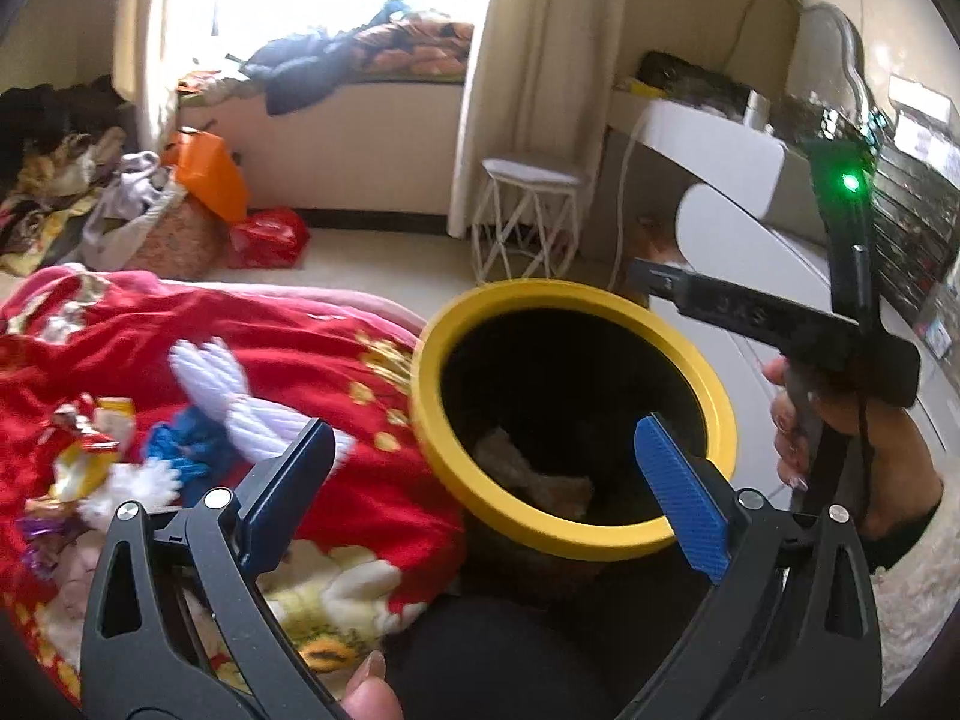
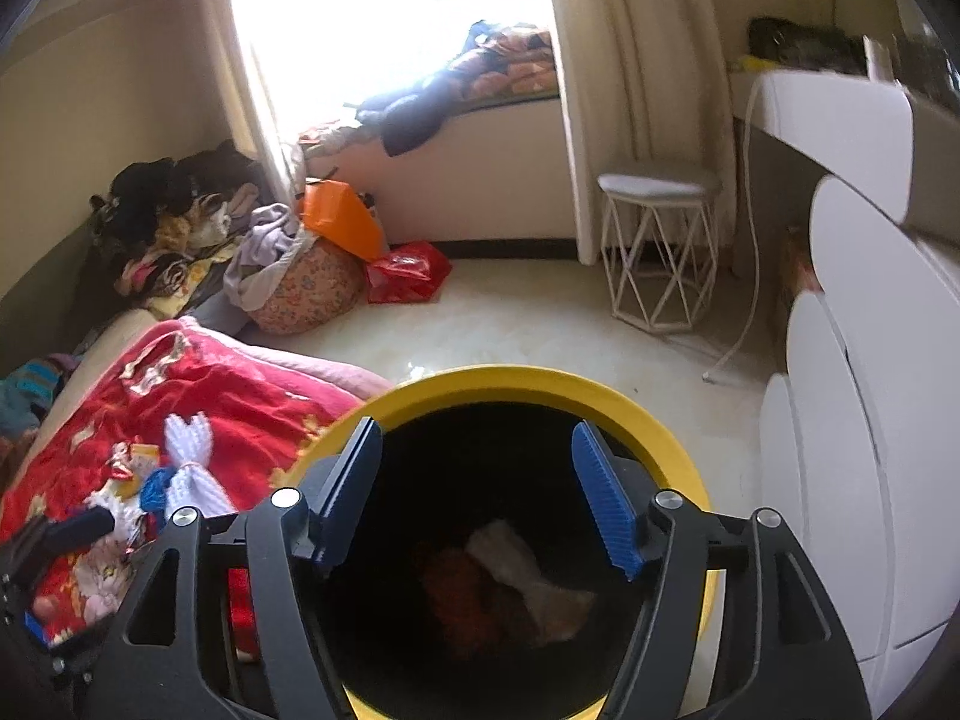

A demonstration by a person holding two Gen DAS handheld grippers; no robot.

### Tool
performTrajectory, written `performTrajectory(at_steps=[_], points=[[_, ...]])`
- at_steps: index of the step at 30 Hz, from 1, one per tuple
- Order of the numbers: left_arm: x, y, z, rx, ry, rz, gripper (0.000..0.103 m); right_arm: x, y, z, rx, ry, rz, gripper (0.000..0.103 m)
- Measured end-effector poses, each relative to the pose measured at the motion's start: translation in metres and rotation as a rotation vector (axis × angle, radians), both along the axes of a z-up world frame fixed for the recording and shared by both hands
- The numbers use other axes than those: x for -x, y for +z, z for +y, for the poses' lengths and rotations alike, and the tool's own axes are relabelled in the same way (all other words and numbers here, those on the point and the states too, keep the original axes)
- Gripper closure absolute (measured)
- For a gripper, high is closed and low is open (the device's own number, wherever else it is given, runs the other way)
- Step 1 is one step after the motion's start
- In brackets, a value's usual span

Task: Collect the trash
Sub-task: 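Open both tools to drop the bags into the bin, then move both tools back over the trash on the bedspread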

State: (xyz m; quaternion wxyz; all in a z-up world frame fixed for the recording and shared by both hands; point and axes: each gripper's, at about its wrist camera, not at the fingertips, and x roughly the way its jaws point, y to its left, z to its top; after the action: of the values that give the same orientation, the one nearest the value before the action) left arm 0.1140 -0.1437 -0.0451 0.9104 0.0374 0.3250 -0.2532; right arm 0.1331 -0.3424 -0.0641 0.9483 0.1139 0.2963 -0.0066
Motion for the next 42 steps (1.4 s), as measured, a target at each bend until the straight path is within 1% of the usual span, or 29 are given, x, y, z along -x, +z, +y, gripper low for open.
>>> performTrajectory(at_steps=[12,21,25,33,42], points=[[0.0,0.023,0.051,0.028,0.146,-0.052,0.011,0.009,0.025,0.059,0.039,0.161,-0.073,0.033],[-0.001,0.035,0.097,0.066,0.252,-0.065,0.011,0.013,0.034,0.108,0.064,0.282,-0.093,0.03],[-0.001,0.039,0.114,0.078,0.285,-0.07,0.011,0.017,0.035,0.126,0.077,0.328,-0.101,0.029],[-0.004,0.041,0.149,0.099,0.359,-0.067,0.011,0.019,0.033,0.167,0.121,0.429,-0.096,0.026],[-0.008,0.028,0.193,0.107,0.464,-0.018,0.011,0.013,0.018,0.204,0.181,0.493,-0.063,0.026]])
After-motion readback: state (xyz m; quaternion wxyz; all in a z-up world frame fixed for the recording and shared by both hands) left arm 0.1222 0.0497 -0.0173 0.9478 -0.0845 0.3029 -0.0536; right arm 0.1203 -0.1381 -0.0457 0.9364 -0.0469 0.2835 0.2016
